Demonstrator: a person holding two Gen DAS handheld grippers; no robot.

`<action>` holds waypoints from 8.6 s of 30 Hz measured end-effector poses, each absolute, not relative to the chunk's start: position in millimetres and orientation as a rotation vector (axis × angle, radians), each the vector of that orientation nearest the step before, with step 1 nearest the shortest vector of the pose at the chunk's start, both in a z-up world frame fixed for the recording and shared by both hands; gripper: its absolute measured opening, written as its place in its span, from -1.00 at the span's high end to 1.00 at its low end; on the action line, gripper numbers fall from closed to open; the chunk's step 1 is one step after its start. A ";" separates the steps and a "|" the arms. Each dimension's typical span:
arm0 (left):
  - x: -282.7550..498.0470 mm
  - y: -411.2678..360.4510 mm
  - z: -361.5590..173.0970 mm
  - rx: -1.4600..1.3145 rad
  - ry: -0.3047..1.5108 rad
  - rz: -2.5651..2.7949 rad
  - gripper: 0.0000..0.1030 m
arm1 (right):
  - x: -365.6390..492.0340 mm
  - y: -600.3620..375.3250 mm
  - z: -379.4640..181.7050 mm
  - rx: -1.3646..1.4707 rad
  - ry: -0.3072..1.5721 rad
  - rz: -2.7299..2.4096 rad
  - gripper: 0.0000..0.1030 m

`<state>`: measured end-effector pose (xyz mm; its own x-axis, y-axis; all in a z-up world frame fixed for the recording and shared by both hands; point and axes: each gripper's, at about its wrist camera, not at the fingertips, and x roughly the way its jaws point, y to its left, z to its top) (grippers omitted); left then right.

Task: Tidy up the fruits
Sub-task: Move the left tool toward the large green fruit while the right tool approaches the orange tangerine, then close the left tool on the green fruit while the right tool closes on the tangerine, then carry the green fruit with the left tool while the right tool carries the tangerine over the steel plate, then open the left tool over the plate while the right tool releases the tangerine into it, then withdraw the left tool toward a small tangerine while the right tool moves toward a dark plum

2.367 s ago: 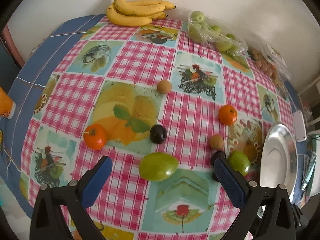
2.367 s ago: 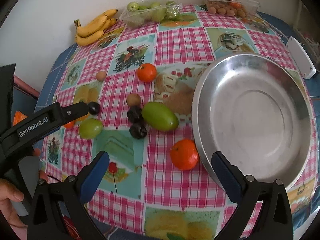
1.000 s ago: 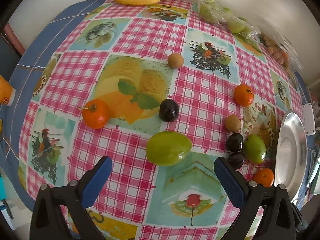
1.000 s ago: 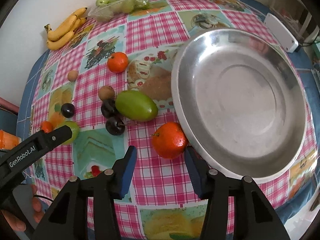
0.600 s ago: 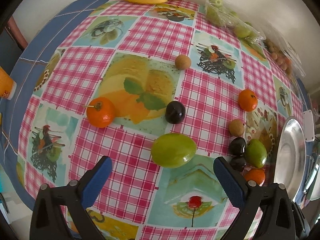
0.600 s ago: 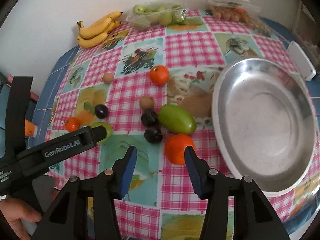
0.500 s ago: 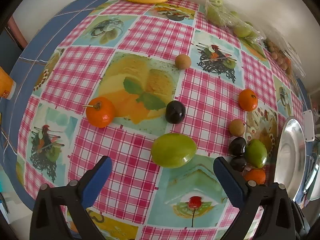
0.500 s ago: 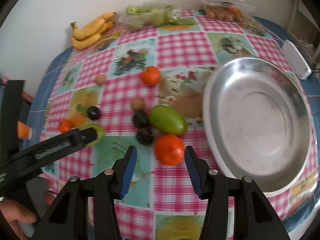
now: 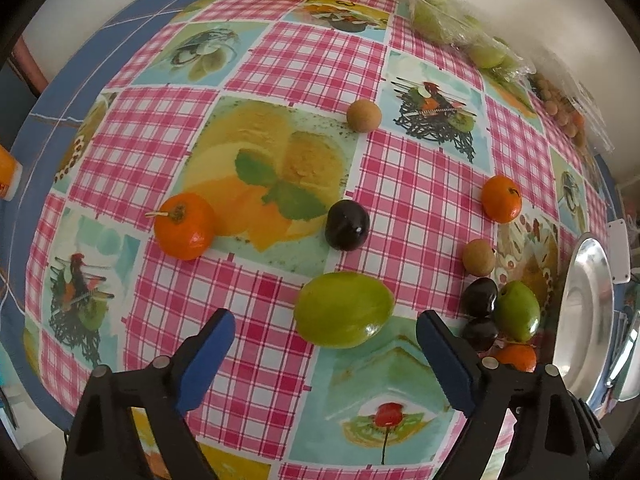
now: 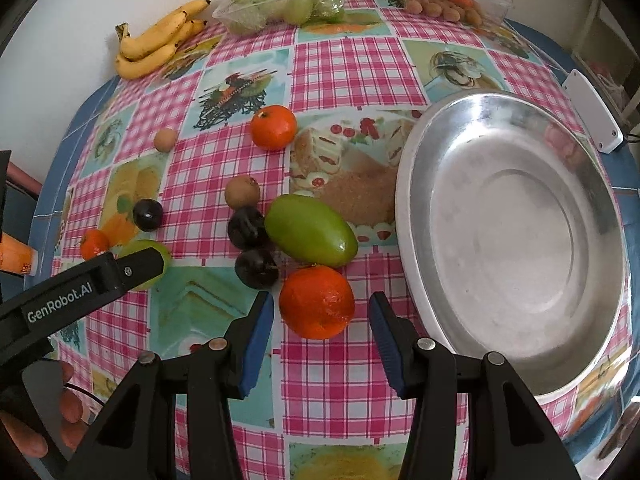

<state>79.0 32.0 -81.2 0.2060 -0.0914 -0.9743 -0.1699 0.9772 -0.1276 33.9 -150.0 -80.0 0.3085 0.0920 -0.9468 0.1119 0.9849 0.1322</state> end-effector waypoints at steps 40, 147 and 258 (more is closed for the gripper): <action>89.8 20.4 -91.4 -0.158 1.351 0.010 -0.11 | 39.5 -147.3 -85.5 0.187 1.284 0.011 0.19; 46.6 -178.0 -36.8 0.105 1.144 -0.484 -0.20 | -3.8 -337.2 -67.1 0.511 1.174 -0.426 0.18; 102.3 126.9 -34.5 -0.312 1.196 0.206 -1.00 | 56.6 -113.0 -51.4 0.190 1.146 0.117 -1.00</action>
